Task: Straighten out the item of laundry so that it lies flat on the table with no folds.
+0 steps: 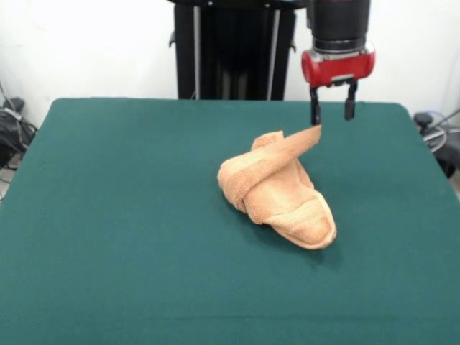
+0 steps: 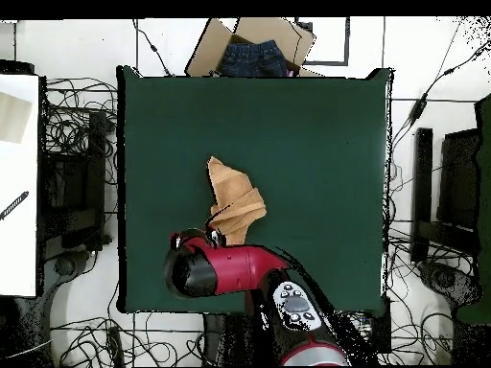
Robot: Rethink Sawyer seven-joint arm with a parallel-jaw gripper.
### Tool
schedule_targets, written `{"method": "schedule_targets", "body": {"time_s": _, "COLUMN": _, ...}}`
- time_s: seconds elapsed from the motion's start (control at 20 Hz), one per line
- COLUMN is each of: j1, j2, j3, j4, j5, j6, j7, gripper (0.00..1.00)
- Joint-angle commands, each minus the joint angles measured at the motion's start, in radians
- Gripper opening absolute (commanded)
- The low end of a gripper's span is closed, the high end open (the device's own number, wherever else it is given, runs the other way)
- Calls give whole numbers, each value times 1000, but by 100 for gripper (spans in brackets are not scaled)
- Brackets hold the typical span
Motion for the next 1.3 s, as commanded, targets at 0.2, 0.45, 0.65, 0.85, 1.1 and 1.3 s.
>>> {"method": "schedule_targets", "body": {"time_s": 0.2, "j1": -25, "j2": 66, "j3": 35, "j4": 26, "j5": 34, "j6": -1, "j7": 190, "gripper": 100}}
{"method": "schedule_targets", "body": {"time_s": 0.45, "j1": 4, "j2": 47, "j3": 8, "j4": -5, "j5": 52, "j6": 41, "j7": 189, "gripper": 100}}
{"method": "schedule_targets", "body": {"time_s": 0.65, "j1": 1, "j2": 11, "j3": 10, "j4": -19, "j5": 69, "j6": 98, "j7": 174, "gripper": 100}}
{"method": "schedule_targets", "body": {"time_s": 0.85, "j1": -11, "j2": -11, "j3": 14, "j4": -37, "j5": 82, "j6": 148, "j7": 151, "gripper": 100}}
{"method": "schedule_targets", "body": {"time_s": 1.1, "j1": -28, "j2": -18, "j3": 14, "j4": -92, "j5": 81, "j6": 234, "j7": 105, "gripper": 100}}
{"method": "schedule_targets", "body": {"time_s": 1.3, "j1": -41, "j2": -21, "j3": 17, "j4": -157, "j5": 67, "j6": 335, "j7": 62, "gripper": 100}}
